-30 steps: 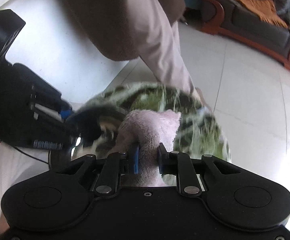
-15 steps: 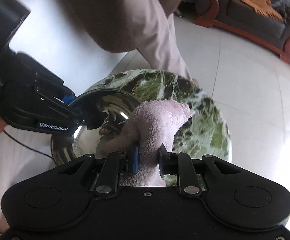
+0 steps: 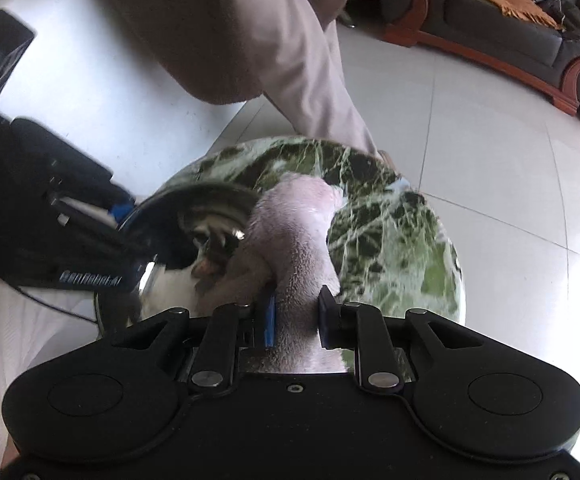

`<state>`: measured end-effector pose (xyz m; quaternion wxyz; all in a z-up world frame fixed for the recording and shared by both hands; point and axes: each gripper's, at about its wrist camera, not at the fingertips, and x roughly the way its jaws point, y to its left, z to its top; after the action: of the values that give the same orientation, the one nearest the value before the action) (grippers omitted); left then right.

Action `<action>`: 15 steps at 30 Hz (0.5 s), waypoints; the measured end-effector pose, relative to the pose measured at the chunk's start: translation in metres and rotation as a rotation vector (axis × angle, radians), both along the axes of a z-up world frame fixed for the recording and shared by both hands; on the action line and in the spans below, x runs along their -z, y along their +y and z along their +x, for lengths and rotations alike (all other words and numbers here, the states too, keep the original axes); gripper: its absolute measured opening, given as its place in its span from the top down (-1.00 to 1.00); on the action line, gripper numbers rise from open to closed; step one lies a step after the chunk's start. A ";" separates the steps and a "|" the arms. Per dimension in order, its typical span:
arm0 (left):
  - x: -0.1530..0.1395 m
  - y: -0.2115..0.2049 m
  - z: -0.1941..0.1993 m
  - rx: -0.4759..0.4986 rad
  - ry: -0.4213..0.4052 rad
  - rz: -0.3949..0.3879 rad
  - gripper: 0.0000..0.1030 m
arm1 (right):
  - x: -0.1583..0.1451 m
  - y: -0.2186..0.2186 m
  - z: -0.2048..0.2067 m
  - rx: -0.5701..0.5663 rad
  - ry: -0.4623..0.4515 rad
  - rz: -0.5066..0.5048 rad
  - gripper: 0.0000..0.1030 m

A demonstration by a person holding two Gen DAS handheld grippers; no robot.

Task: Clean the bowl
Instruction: 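Scrub the bowl interior with the towel in the right gripper while the left gripper holds the rim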

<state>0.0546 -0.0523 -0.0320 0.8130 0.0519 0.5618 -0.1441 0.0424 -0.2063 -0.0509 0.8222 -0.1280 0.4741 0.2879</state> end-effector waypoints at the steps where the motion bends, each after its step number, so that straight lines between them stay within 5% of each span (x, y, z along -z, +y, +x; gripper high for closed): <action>1: 0.000 0.000 0.000 0.003 0.002 0.002 0.62 | -0.002 0.003 0.001 -0.011 -0.011 -0.013 0.62; 7: 0.001 -0.001 0.000 -0.002 0.005 0.009 0.61 | -0.009 0.020 0.027 -0.039 -0.036 0.031 0.62; 15: 0.002 0.001 0.001 -0.012 0.008 -0.011 0.61 | 0.006 -0.009 -0.003 0.067 0.050 0.061 0.62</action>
<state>0.0553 -0.0518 -0.0342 0.8120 0.0433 0.5644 -0.1424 0.0393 -0.2155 -0.0571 0.8227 -0.0799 0.4896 0.2776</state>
